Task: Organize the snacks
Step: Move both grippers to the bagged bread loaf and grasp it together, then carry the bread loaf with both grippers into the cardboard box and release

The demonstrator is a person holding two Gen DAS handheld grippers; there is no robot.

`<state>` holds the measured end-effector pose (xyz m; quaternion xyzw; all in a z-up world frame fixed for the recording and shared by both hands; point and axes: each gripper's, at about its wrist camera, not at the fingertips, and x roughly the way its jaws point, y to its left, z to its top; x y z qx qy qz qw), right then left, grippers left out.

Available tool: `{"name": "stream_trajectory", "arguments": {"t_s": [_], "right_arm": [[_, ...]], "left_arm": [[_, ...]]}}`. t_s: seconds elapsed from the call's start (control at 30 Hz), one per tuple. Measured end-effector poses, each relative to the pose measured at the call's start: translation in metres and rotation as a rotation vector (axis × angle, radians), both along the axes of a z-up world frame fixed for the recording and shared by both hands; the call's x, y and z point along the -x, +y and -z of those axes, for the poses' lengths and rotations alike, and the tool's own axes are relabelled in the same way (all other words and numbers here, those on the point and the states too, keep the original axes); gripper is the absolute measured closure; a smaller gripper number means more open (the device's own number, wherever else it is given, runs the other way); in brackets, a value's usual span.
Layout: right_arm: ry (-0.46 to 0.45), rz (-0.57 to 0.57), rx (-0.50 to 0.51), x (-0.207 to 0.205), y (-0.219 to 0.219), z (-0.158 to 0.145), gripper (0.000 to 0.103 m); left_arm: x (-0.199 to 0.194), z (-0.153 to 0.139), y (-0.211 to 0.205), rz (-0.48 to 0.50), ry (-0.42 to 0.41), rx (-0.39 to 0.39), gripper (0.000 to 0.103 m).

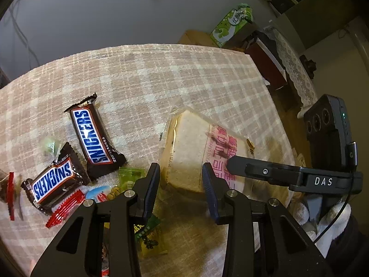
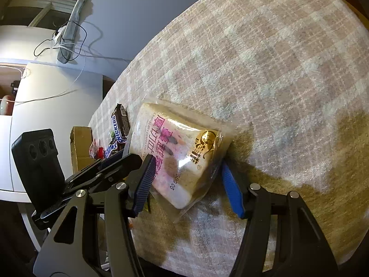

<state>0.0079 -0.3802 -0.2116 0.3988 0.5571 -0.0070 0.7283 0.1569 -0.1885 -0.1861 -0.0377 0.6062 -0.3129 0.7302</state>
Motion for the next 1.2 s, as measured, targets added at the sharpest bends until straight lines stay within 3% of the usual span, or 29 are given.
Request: {"name": "stream_trajectory", "arguments": {"t_s": [0.17, 0.57, 1.2], "right_arm": [[0.001, -0.010, 0.015, -0.002, 0.003, -0.005, 0.042], [-0.046, -0.107, 0.075, -0.016, 0.030, -0.037, 0.045], [-0.152, -0.447, 0.113, -0.091, 0.166, -0.085, 0.045]], "left_arm": [[0.005, -0.007, -0.002, -0.002, -0.027, 0.007, 0.068], [0.015, -0.036, 0.035, -0.075, -0.096, 0.024, 0.068], [0.042, -0.086, 0.179, -0.432, -0.219, 0.044, 0.068]]}}
